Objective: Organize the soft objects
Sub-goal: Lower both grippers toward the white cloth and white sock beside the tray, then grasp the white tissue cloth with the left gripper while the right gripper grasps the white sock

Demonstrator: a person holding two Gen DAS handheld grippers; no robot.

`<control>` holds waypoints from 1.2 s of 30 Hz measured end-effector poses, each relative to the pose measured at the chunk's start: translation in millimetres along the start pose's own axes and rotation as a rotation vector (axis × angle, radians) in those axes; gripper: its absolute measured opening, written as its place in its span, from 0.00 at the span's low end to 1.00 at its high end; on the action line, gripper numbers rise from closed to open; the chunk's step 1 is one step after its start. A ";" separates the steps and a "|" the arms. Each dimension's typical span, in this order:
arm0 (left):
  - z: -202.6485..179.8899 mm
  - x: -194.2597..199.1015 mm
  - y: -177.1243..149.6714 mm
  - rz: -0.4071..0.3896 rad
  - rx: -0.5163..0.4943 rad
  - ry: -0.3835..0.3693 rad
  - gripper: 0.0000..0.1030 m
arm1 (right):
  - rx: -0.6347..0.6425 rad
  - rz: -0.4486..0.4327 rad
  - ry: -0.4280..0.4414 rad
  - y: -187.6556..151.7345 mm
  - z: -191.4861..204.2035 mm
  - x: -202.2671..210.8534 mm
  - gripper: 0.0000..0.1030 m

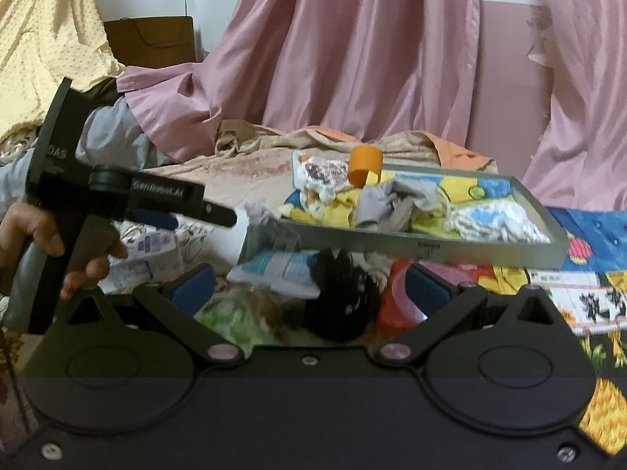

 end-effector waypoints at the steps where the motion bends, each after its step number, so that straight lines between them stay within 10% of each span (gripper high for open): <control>1: 0.6 -2.2 -0.7 0.011 0.006 -0.008 0.91 | 0.005 0.001 -0.001 3.7 -0.1 -4.8 0.99; 18: 17.9 -26.3 -6.8 0.116 0.120 -0.089 0.48 | 0.074 0.070 0.091 47.0 14.6 -87.4 0.74; 36: 14.8 -25.3 -0.7 0.084 0.077 -0.104 0.01 | 0.169 0.164 0.076 35.6 40.0 -123.4 0.09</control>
Point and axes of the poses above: each gripper's, at about its wrist camera, not at the fingertips, and x roughly against the way its jaws point, z to its left, y to its top, the point moved 7 cm from there along -x, roughly the way its jaws point, and after that the axes turned 5 degrees about y, right-handed, at the moved point
